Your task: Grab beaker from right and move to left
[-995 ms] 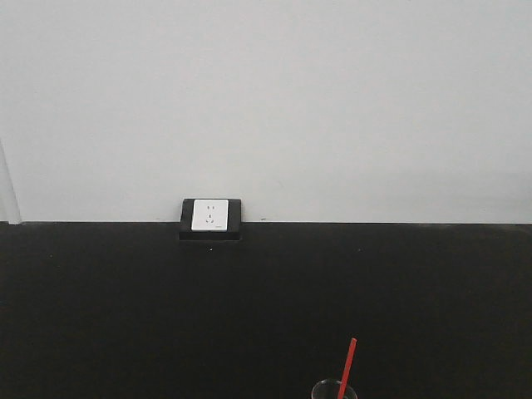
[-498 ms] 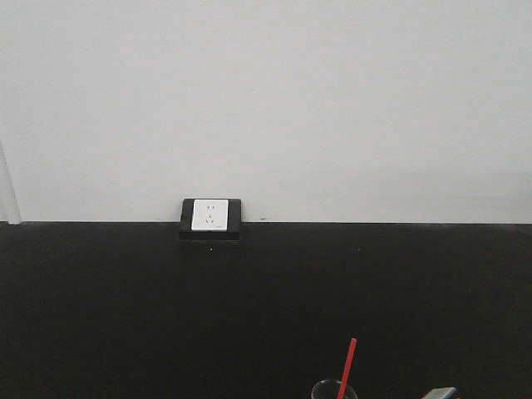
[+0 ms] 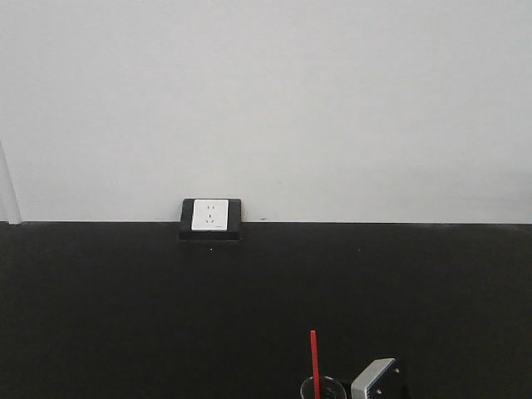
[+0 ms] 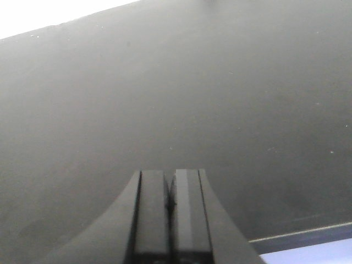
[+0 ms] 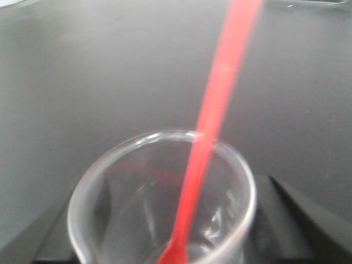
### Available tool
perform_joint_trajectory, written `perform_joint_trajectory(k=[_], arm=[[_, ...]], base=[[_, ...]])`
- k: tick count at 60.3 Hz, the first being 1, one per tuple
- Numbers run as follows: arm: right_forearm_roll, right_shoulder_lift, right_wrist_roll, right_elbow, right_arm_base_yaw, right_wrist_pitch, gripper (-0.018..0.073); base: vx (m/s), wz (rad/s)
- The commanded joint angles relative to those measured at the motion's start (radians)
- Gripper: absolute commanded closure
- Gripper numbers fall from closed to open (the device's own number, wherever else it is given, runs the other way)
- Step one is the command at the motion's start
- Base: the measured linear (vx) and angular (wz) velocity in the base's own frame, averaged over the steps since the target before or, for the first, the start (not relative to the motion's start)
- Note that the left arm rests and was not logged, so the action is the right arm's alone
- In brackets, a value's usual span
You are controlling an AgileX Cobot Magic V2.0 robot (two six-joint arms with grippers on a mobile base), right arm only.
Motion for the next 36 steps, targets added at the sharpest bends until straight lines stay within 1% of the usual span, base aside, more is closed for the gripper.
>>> perform_joint_trajectory(k=[1,4,5,6,7,11,12,19,24,27,32,36], arm=[[0.066,-0.026,-0.001,-0.032,0.014,-0.204,0.0187],[0.095,-0.023,-0.002,-0.032,0.016,-0.204,0.0284],[0.100,-0.023,-0.002,-0.032,0.017,-0.204,0.0337],[0.100,-0.023,-0.002,-0.032,0.017,-0.204,0.0355],[0.102,-0.023,-0.001,-0.032,0.017,-0.204,0.0391],[0.103,-0.026,0.002,-0.032,0.016,-0.204,0.0557],[0.100,-0.028,0.007,-0.032,0.016,-0.204,0.0574],[0.096,-0.061,0.089,-0.032,0.016,-0.191,0.0566],[0.088,-0.113,0.147,-0.032,0.015,-0.127,0.0563],[0.087,-0.166,0.181,-0.032,0.015,-0.042,0.0563],[0.085,-0.281,0.237,-0.032,0.015,0.169,0.0563],[0.077,-0.378,0.277,-0.032,0.015,0.298,0.0563]], base=[[0.00,0.00],[0.00,0.00],[0.00,0.00],[0.00,0.00],[0.00,0.00],[0.00,0.00],[0.00,0.00],[0.00,0.00],[0.00,0.00],[0.00,0.00],[0.00,0.00],[0.00,0.00]])
